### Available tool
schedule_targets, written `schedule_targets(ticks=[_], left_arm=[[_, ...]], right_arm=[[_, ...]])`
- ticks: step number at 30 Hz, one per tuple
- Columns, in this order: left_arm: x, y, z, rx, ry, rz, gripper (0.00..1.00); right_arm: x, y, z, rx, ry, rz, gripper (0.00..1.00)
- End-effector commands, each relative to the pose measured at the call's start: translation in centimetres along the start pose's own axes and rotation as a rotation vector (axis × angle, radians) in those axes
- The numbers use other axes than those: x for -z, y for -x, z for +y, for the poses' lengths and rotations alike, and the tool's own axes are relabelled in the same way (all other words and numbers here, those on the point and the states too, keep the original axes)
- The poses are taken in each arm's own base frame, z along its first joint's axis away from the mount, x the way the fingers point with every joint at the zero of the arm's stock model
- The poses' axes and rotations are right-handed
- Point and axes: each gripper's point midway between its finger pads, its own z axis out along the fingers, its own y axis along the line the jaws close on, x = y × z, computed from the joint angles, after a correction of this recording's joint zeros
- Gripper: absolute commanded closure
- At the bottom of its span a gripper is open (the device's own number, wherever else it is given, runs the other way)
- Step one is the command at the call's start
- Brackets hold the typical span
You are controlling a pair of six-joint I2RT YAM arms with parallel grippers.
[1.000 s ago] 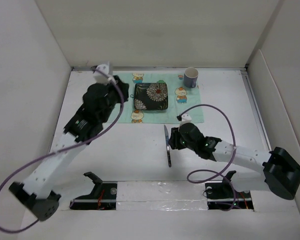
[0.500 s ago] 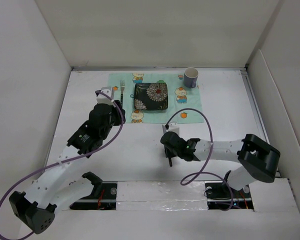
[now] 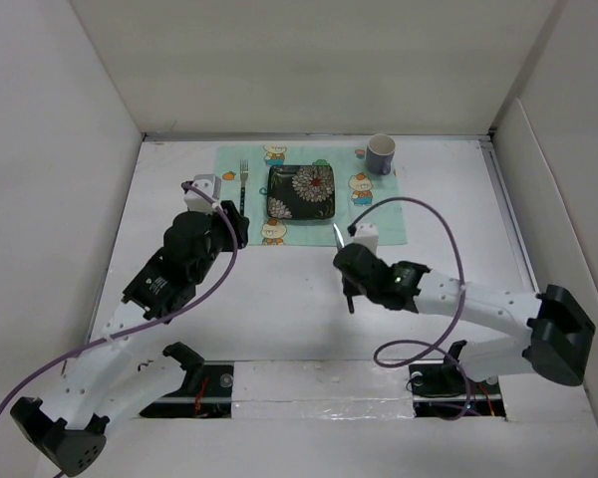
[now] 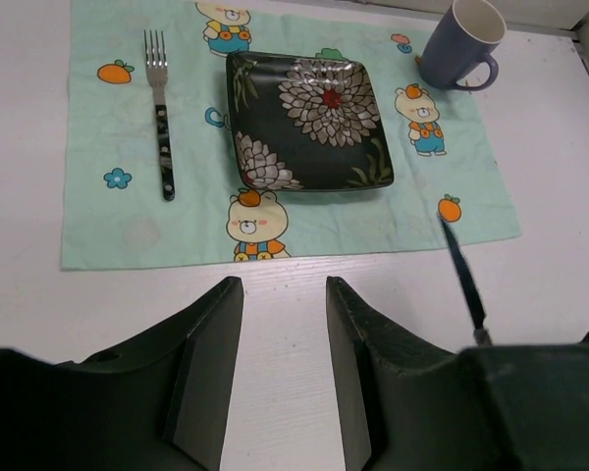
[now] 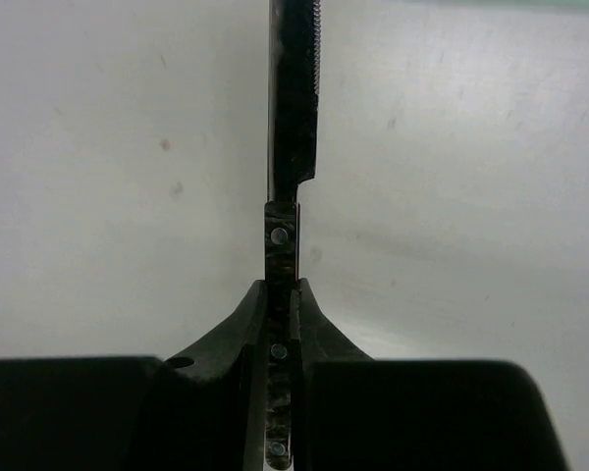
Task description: Set the dinner table for one person
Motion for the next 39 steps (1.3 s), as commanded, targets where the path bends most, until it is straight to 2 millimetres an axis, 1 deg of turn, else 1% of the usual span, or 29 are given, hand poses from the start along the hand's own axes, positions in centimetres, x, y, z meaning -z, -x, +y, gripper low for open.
schedule_targets(ticks=[1,2,3,4,5,6,7,8,9,10,11,12,13,14,15,16,17,18,19,20,21,23,24,28,29,32,36,37,39], left_arm=[[0.4,1.6,-1.0,0.013,-0.048,-0.051,0.64],[0.5,1.7,-1.1,0.015,-0.049,-0.055,0.63],[0.5,1.7,-1.2,0.015,-0.058,-0.053,0.63],[0.5,1.7,-1.3,0.015,-0.061,-0.052,0.63],[0.5,1.6,-1.3,0.016,-0.063,-0.051,0.63],[0.5,1.5,-1.4,0.015,-0.071,-0.047,0.61],[0.6,1.7,-1.5,0.017,-0.074,-0.05,0.58],[0.6,1.5,-1.5,0.014,-0.076,-0.046,0.54],[0.7,1.7,-1.5,0.015,-0.078,-0.049,0.52],[0.7,1.8,-1.5,0.016,-0.078,-0.052,0.51],[0.9,1.8,-1.5,0.017,-0.081,-0.055,0.48],[1.0,1.9,-1.6,0.018,-0.084,-0.059,0.46],[1.0,1.9,-1.6,0.018,-0.087,-0.063,0.45],[1.2,2.1,-1.7,0.018,-0.094,-0.068,0.45],[1.2,2.1,-1.7,0.018,-0.094,-0.068,0.45],[1.2,2.1,-1.7,0.019,-0.096,-0.069,0.45],[1.2,2.1,-1.8,0.018,-0.1,-0.066,0.45],[1.1,2.0,-1.9,0.017,-0.103,-0.063,0.45],[1.0,1.9,-1.9,0.015,-0.104,-0.061,0.44],[1.0,1.9,-1.9,0.015,-0.107,-0.058,0.45],[1.0,1.8,-2.0,0.014,-0.11,-0.054,0.45],[0.8,1.7,-2.1,0.011,-0.111,-0.049,0.45],[0.8,1.6,-2.1,0.01,-0.111,-0.045,0.45],[0.7,1.5,-2.0,0.006,-0.105,-0.043,0.44],[0.6,1.5,-2.0,0.007,-0.105,-0.042,0.44],[0.4,1.3,-2.0,0.005,-0.101,-0.035,0.44],[0.4,1.3,-1.9,0.005,-0.1,-0.034,0.44],[0.3,1.2,-1.9,0.004,-0.097,-0.03,0.44],[0.2,1.2,-1.8,0.002,-0.092,-0.031,0.44]], right_arm=[[1.9,8.9,-0.1,-0.051,0.05,-0.191,1.0],[1.0,11.4,-1.4,-0.095,0.032,-0.231,1.0],[0.3,12.3,-1.6,-0.061,0.049,-0.227,1.0],[0.2,14.5,-1.5,-0.068,0.063,-0.253,1.0],[-0.6,16.3,-2.7,-0.086,0.048,-0.267,1.0],[-2.4,16.5,-2.8,-0.054,0.04,-0.237,1.0],[-2.5,18.8,-2.6,-0.056,0.05,-0.271,1.0],[-3.4,20.1,-3.8,-0.072,0.033,-0.276,1.0],[-5.4,20.0,-4.1,-0.057,0.024,-0.239,1.0],[-5.8,22.0,-4.0,-0.063,0.037,-0.267,1.0],[-6.6,22.5,-4.3,-0.058,0.041,-0.26,1.0],[-7.6,23.2,-5.5,-0.064,0.027,-0.255,1.0],[-9.8,22.6,-6.1,-0.06,0.008,-0.214,1.0],[-11.2,23.3,-7.0,-0.061,-0.012,-0.201,1.0],[-10.8,24.2,-6.8,-0.059,-0.008,-0.221,1.0],[-12.7,23.8,-8.1,-0.063,-0.032,-0.195,1.0],[-13.4,23.8,-8.6,-0.064,-0.035,-0.175,1.0],[-13.5,24.9,-8.5,-0.073,-0.023,-0.183,1.0],[-14.0,25.1,-8.9,-0.074,-0.031,-0.182,1.0],[-15.5,24.4,-9.5,-0.071,-0.043,-0.152,1.0],[-15.7,25.3,-9.4,-0.07,-0.045,-0.162,1.0],[-17.3,24.5,-10.2,-0.067,-0.067,-0.129,1.0],[-17.6,25.3,-10.6,-0.072,-0.069,-0.136,1.0],[-19.9,24.2,-11.7,-0.076,-0.092,-0.081,1.0],[-19.9,24.4,-11.6,-0.076,-0.091,-0.084,1.0],[-20.8,23.5,-11.6,-0.089,-0.093,-0.057,1.0],[-21.7,22.7,-12.4,-0.096,-0.113,-0.036,1.0],[-22.1,22.3,-13.0,-0.103,-0.123,-0.021,1.0],[-22.5,21.9,-13.0,-0.106,-0.125,-0.013,1.0]])
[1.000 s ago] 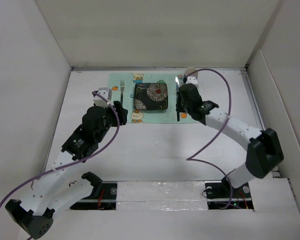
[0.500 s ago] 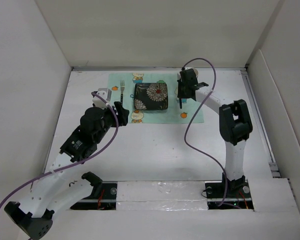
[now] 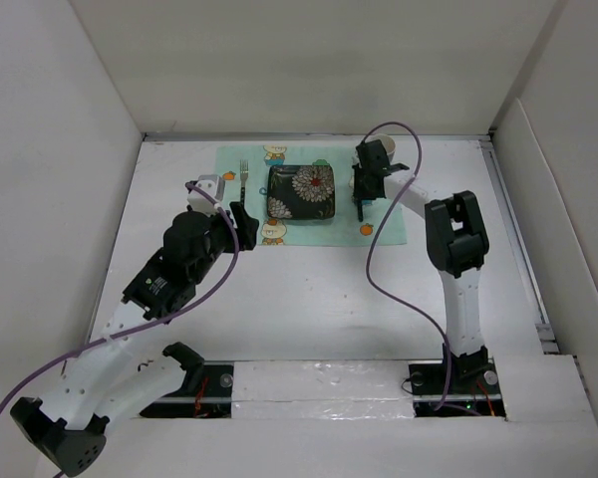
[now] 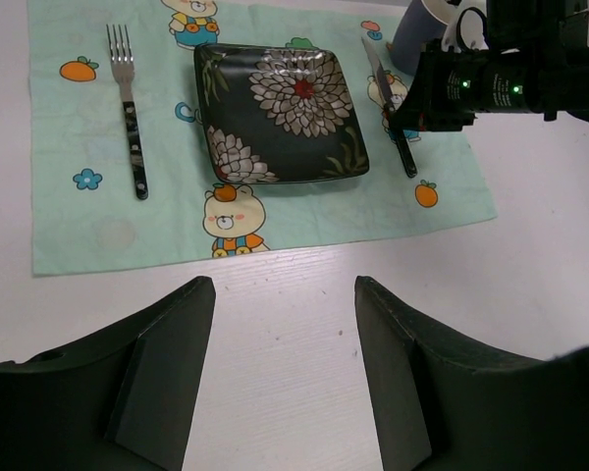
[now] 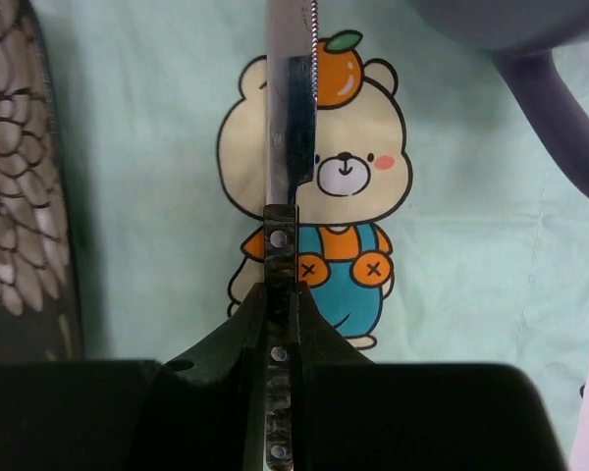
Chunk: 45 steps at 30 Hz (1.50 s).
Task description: Set the dinner table for one person
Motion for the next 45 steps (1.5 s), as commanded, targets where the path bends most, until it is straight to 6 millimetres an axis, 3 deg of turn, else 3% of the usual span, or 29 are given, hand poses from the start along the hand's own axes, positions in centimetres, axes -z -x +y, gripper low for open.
schedule_targets(ticks=[1,5,10,15,16,18,19,20,21,22,23,25,26,27,29,30,32,33,34,35,36,37,39,40,44,45], left_arm=[[0.0,1.4,-0.5,-0.001,-0.018,-0.047,0.44],[-0.1,1.4,-0.3,-0.001,-0.006,-0.048,0.44],[-0.3,1.2,-0.3,-0.003,-0.002,-0.042,0.44],[-0.3,1.3,0.6,0.004,0.048,-0.049,0.43],[-0.3,1.3,0.7,0.006,0.057,-0.047,0.43],[-0.2,1.4,1.1,0.013,0.077,-0.055,0.42],[-0.2,1.6,1.3,0.019,0.086,-0.061,0.41],[-0.3,1.6,1.3,0.021,0.082,-0.061,0.41],[-0.3,1.9,1.5,0.032,0.074,-0.066,0.41],[-0.3,2.0,1.7,0.038,0.081,-0.071,0.41],[-0.2,2.1,1.5,0.042,0.073,-0.071,0.4],[0.0,2.4,1.5,0.043,0.075,-0.083,0.4],[0.1,2.6,1.6,0.046,0.076,-0.092,0.4],[0.3,2.9,1.8,0.05,0.086,-0.104,0.4],[1.1,3.9,1.9,0.062,0.088,-0.144,0.4],[1.5,4.5,2.1,0.071,0.102,-0.169,0.4],[3.1,6.4,1.9,0.103,0.083,-0.245,0.39],[3.9,7.2,1.9,0.12,0.078,-0.276,0.39],[6.7,9.9,1.6,0.169,0.048,-0.373,0.38],[6.8,9.9,1.6,0.169,0.048,-0.374,0.38],[7.8,10.7,1.7,0.181,0.045,-0.411,0.37],[10.0,12.1,1.9,0.205,0.028,-0.481,0.35],[12.1,13.2,2.2,0.239,0.015,-0.548,0.32],[13.9,13.8,2.4,0.257,-0.002,-0.597,0.3],[16.1,13.4,3.1,0.29,-0.018,-0.645,0.29],[16.3,13.3,3.2,0.302,-0.024,-0.646,0.28]], right_arm=[[-0.1,2.1,-0.7,-0.027,-0.004,-0.039,1.0],[-0.3,1.6,-0.8,-0.035,-0.007,-0.031,0.98],[0.2,1.6,-0.8,-0.053,-0.006,-0.038,0.7],[3.1,3.5,-0.7,-0.055,0.013,-0.093,0.56],[4.7,4.9,-0.5,-0.058,0.027,-0.131,0.51],[6.6,5.6,0.3,-0.046,0.056,-0.154,0.47],[8.8,6.9,1.0,-0.041,0.085,-0.195,0.45],[9.6,6.8,1.0,-0.038,0.095,-0.199,0.4],[11.7,7.0,1.8,-0.018,0.133,-0.218,0.34],[11.8,6.6,2.8,-0.005,0.155,-0.205,0.32],[14.5,7.5,3.4,0.0,0.193,-0.246,0.3],[16.7,6.1,5.1,0.029,0.244,-0.253,0.26],[20.5,7.2,5.6,0.027,0.279,-0.327,0.26],[21.2,5.7,5.5,0.039,0.281,-0.326,0.26],[25.2,5.7,6.6,0.041,0.319,-0.412,0.3],[30.1,7.0,5.5,0.014,0.323,-0.529,0.28],[33.5,6.5,3.8,-0.015,0.308,-0.605,0.29],[38.7,7.2,1.8,-0.065,0.305,-0.723,0.32],[42.6,6.7,-0.6,-0.117,0.296,-0.821,0.0],[42.6,6.7,-0.6,-0.121,0.297,-0.821,0.0],[44.7,6.6,-2.3,-0.161,0.276,-0.885,0.0],[49.1,6.0,-4.5,-0.218,0.297,-0.991,0.0],[51.2,4.8,-7.4,-0.306,0.259,-1.06,0.0],[53.7,3.8,-9.1,-0.358,0.27,-1.128,0.0],[53.7,1.6,-11.4,-0.412,0.231,-1.153,0.0],[52.6,1.1,-11.1,-0.413,0.23,-1.127,0.0]])
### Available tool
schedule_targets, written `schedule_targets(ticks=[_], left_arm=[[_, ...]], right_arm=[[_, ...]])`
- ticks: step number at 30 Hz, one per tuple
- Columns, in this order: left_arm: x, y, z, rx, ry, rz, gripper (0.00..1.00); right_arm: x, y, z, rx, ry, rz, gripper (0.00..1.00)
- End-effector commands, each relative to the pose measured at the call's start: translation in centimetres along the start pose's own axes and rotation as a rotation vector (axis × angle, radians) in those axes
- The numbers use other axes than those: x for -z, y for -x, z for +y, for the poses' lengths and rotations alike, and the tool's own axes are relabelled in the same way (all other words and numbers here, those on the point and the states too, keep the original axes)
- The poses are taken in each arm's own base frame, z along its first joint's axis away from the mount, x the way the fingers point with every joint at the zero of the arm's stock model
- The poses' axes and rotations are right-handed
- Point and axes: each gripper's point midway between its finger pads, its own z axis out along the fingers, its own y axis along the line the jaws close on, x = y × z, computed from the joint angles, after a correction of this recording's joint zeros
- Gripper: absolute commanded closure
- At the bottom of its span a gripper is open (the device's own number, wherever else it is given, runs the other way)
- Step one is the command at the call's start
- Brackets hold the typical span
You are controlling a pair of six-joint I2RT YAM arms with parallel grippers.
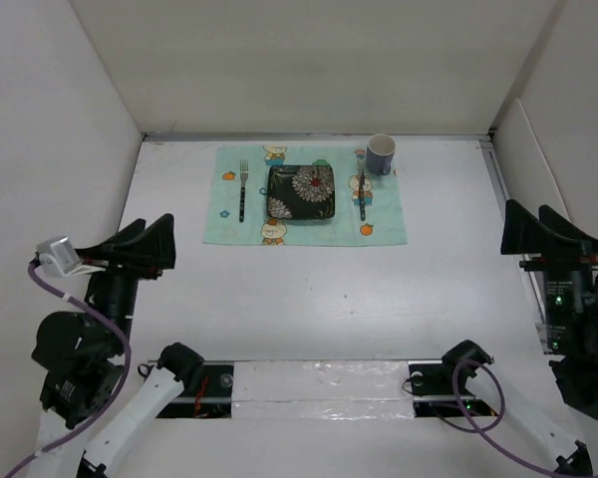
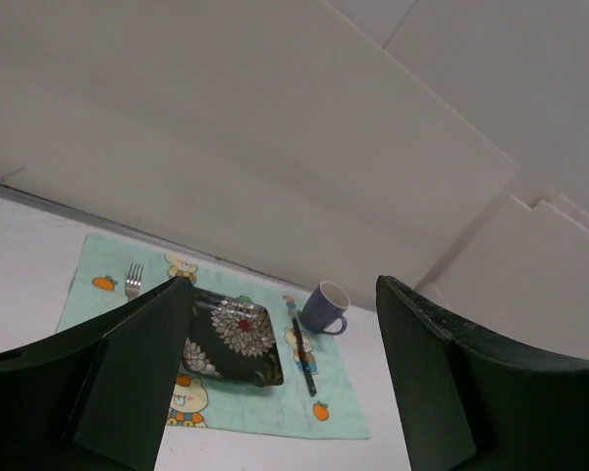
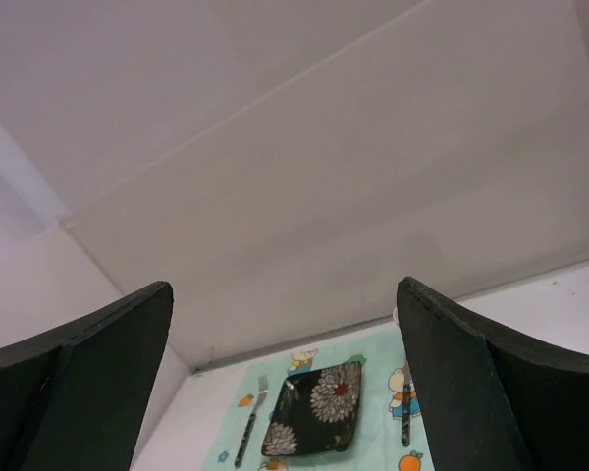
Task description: Set the dinner table for one person
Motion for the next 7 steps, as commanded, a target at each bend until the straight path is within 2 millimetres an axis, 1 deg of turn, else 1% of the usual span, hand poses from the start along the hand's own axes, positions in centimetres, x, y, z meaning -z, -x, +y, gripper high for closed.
schedule_targets(ticks=[1,2,3,4,5,6,7], left_arm=[[0.4,0.0,0.7,0.035,0.027,-0.01,0.28],[0.5,-0.5,1.0,0.037,0.038,0.002,0.28],[0.5,-0.9,1.3,0.038,0.052,0.01,0.28],[0.5,-1.8,1.7,0.039,0.065,0.039,0.28],[0.6,-2.2,1.8,0.039,0.069,0.051,0.28],[0.6,-2.5,1.9,0.039,0.074,0.056,0.27],[0.6,-2.8,2.1,0.04,0.08,0.068,0.25]], right_arm=[[-0.8,-6.1,-2.9,0.056,-0.124,0.129,0.0],[-0.9,-6.9,-2.9,0.06,-0.124,0.149,0.0],[-1.1,-8.1,-2.8,0.068,-0.112,0.182,0.0],[-1.2,-8.7,-2.8,0.072,-0.111,0.2,0.0],[-1.4,-9.2,-2.8,0.073,-0.116,0.215,0.0],[-1.7,-10.3,-2.8,0.083,-0.115,0.247,0.0],[-1.8,-10.6,-2.7,0.087,-0.116,0.26,0.0]])
